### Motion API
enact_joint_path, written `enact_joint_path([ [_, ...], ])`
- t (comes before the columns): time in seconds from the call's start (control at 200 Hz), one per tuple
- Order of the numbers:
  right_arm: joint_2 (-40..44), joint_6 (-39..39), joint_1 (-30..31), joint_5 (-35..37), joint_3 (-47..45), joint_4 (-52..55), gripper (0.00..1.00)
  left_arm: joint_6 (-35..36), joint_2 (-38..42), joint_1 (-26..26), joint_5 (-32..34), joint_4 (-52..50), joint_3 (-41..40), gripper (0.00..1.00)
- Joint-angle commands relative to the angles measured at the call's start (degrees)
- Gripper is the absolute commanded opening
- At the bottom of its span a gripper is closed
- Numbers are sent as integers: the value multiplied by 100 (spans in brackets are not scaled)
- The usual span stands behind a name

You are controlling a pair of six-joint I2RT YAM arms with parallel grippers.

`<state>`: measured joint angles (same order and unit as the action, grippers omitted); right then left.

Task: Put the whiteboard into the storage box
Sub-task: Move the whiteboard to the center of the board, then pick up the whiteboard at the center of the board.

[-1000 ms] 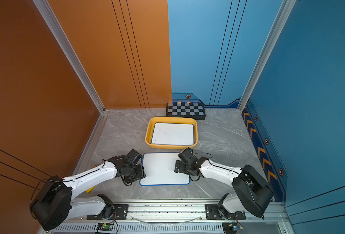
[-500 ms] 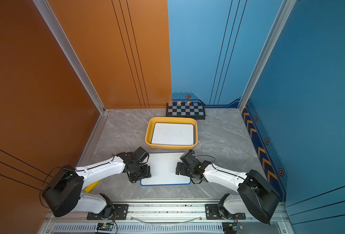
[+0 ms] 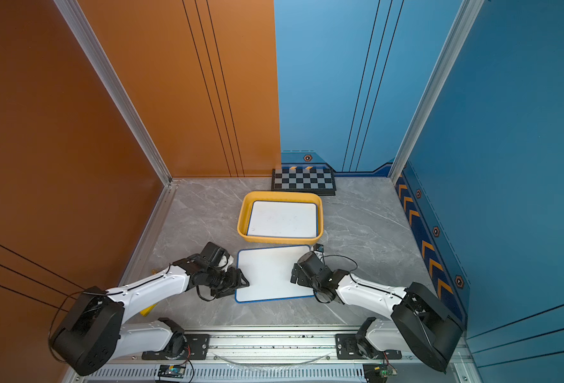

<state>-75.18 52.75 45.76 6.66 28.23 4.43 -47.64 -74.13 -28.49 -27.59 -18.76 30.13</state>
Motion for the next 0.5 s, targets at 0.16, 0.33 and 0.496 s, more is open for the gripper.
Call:
enact_joint_path([
  [0.16, -392, 666, 385, -1844, -581, 232, 97, -87, 52, 176, -966, 1068, -527, 65],
  [0.33, -173, 671, 318, -1792, -636, 411, 97, -130, 236, 334, -1025, 1068, -609, 62],
  [0.496, 113, 625, 146, -1774, -735, 645, 97, -224, 459, 425, -1038, 1058, -681, 55],
])
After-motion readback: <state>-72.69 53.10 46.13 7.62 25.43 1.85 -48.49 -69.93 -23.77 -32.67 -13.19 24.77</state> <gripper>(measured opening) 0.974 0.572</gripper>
